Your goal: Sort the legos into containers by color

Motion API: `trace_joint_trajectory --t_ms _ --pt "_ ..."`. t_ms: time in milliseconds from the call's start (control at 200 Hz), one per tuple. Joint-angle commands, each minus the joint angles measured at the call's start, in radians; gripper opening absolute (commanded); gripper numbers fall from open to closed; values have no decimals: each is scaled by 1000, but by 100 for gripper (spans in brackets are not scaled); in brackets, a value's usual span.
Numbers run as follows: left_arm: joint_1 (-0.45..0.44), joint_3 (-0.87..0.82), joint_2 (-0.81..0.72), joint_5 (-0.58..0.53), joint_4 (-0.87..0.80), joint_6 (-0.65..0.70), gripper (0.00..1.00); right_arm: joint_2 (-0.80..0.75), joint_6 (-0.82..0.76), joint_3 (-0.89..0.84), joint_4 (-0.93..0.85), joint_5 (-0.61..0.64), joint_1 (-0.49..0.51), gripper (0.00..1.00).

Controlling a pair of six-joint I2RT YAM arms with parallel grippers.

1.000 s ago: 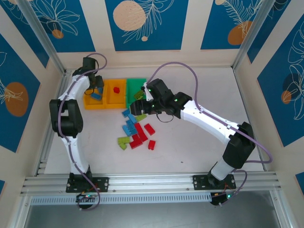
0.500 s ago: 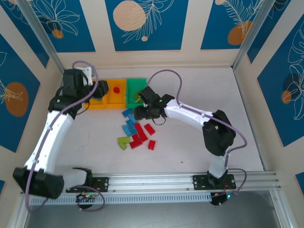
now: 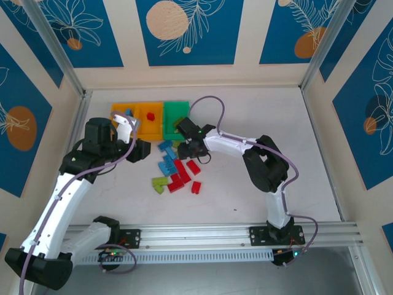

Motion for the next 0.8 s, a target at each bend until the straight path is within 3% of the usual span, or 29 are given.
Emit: trace_joint_trajectory --t_ms 0,185,435,655,795 --pt "-7 5 17 28 4 32 54 -80 -81 -88 30 -78 7 61" --pt "-7 29 46 28 27 34 54 -103 -99 -166 50 -128 26 59" --pt "-6 18 42 7 24 28 56 -40 -98 -136 29 -131 43 61" --pt "-8 -9 29 -13 24 20 60 -26 -84 -117 -56 27 40 47" --pt "-7 -19 20 -24 33 25 65 -71 -116 -146 -26 -2 30 47"
